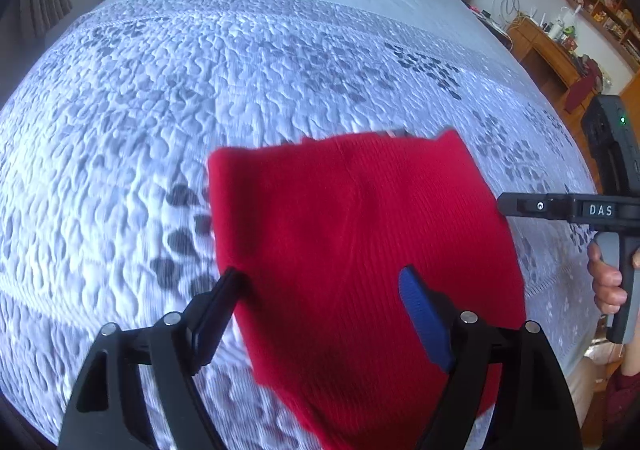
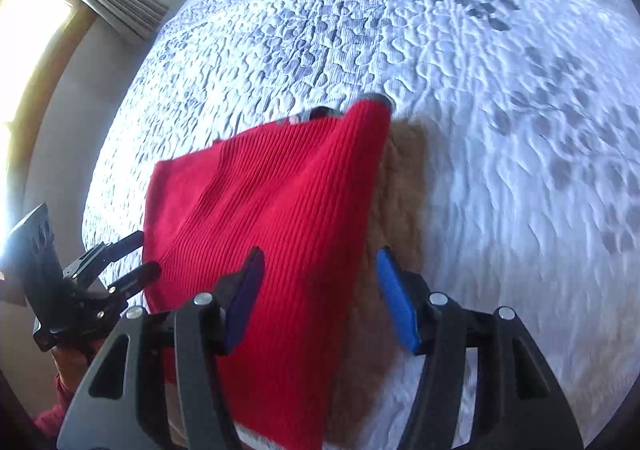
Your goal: Fold small clothes
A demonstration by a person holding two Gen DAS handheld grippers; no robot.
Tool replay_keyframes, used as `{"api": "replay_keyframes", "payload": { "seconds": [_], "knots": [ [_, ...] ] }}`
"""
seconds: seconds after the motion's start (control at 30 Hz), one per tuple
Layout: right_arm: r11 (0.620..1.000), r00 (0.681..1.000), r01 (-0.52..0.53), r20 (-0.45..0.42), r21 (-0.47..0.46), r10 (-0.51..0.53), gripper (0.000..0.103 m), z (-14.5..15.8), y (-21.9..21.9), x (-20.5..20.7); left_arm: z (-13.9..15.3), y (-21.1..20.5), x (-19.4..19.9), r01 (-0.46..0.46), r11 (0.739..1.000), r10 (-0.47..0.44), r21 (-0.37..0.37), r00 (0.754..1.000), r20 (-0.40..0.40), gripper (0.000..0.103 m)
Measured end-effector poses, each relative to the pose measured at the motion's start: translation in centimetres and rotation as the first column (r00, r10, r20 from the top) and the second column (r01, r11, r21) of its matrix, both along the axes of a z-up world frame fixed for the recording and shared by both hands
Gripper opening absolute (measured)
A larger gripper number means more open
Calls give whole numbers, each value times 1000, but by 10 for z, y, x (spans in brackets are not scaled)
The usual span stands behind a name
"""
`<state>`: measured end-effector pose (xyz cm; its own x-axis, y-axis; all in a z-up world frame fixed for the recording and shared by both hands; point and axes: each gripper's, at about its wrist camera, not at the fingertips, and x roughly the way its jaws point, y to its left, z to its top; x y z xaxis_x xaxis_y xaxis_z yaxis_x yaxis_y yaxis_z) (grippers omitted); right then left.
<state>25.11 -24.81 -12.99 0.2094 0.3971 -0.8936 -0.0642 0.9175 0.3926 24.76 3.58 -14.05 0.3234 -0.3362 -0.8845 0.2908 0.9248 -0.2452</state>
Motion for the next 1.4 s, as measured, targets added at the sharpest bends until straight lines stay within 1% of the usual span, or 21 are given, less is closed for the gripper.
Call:
{"api": "replay_keyframes", "payload": {
  "seconds": [0.17, 0.27, 0.33, 0.37, 0.43, 0.47, 0.5, 0.53, 0.57, 0.63, 0.7, 0.77, 0.97, 1.0, 1.03, 1.1, 1.17, 1.2, 1.3, 1.37, 1.4],
  "knots": [
    [1000, 1000, -17, -15, 4, 17, 58, -16, 10, 23, -11, 0, 27, 13, 1000, -13, -22, 1000, -10, 81],
    [1000, 999, -19, -29, 1, 19, 58, -26, 12, 32, -16, -3, 34, 29, 999, -29, -24, 1000, -8, 76],
    [1000, 999, -17, -35, 14, 18, 58, -30, 12, 37, -18, -6, 37, 41, 999, -41, -21, 999, -4, 66],
    [1000, 999, -17, -35, 19, 18, 58, -30, 12, 38, -18, -6, 38, 45, 999, -45, -22, 999, -1, 64],
    [999, 999, -21, -27, 24, 22, 45, -32, 14, 41, -19, -7, 40, 52, 998, -52, -23, 999, 8, 49],
    [999, 999, -26, -21, 19, 26, 32, -31, 15, 42, -19, -8, 41, 52, 998, -52, -20, 999, 14, 43],
    [1000, 1000, -28, -12, 8, 28, 23, -31, 15, 43, -19, -7, 42, 47, 999, -46, -18, 999, 19, 34],
    [999, 999, -34, -5, 1, 34, 21, -29, 16, 43, -19, -5, 43, 37, 999, -36, -19, 999, 24, 26],
    [999, 999, -42, 4, -3, 42, 16, -28, 17, 43, -19, -1, 44, 25, 999, -25, -29, 999, 24, 22],
    [998, 998, -56, 29, -13, 56, 13, -23, 18, 43, -17, 6, 46, -3, 999, 4, -51, 1000, 25, 11],
    [998, 997, -62, 48, -12, 62, 13, -19, 18, 42, -14, 12, 46, -30, 999, 32, -44, 999, 43, 5],
    [998, 996, -61, 57, -14, 62, 12, -19, 16, 42, -14, 16, 46, -45, 999, 46, -18, 997, 59, 4],
    [998, 996, -58, 66, -21, 59, 14, -20, 15, 41, -19, 23, 42, -39, 999, 40, -31, 999, 13, 6],
    [998, 996, -59, 67, -22, 60, 15, -20, 16, 41, -19, 22, 42, -35, 999, 36, -34, 999, 8, 14],
    [998, 996, -61, 66, -27, 62, 16, -20, 16, 41, -19, 21, 42, -31, 999, 31, -43, 1000, 3, 26],
    [997, 996, -63, 64, -36, 65, 16, -21, 17, 41, -19, 17, 44, -20, 997, 19, -69, 1000, -10, 41],
    [997, 996, -62, 62, -38, 65, 17, -22, 17, 42, -19, 9, 49, 0, 998, -1, -65, 1000, -14, 51],
    [997, 996, -62, 62, -37, 64, 17, -22, 18, 42, -21, 5, 53, 9, 998, -9, -55, 1000, -13, 53],
    [997, 996, -62, 55, -40, 64, 18, -26, 18, 42, -27, -4, 65, 20, 999, -21, -44, 1000, -20, 51],
    [997, 997, -61, 48, -40, 63, 18, -28, 17, 43, -31, -8, 72, 20, 999, -21, -39, 999, -25, 34],
    [997, 997, -59, 48, -39, 61, 18, -28, 17, 43, -33, -7, 75, 15, 999, -17, -48, 999, -32, 17]
  ]
}}
